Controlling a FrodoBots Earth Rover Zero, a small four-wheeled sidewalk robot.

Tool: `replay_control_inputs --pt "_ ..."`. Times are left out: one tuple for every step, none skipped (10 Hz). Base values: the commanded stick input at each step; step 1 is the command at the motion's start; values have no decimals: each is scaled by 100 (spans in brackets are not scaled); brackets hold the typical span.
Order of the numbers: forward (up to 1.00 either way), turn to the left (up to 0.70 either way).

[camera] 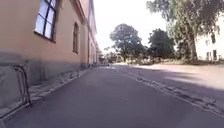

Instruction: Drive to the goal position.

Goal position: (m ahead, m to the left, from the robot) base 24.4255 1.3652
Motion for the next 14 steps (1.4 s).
replay_control_inputs --pt "70 0" --pt "70 0" --pt "70 0" --pt "70 0" --pt "70 0" --pt "70 0" --pt "70 0" --pt "70 0" --pt "70 0" --pt "70 6" --pt "70 13" --pt "70 6" --pt "70 0" --pt "70 0"
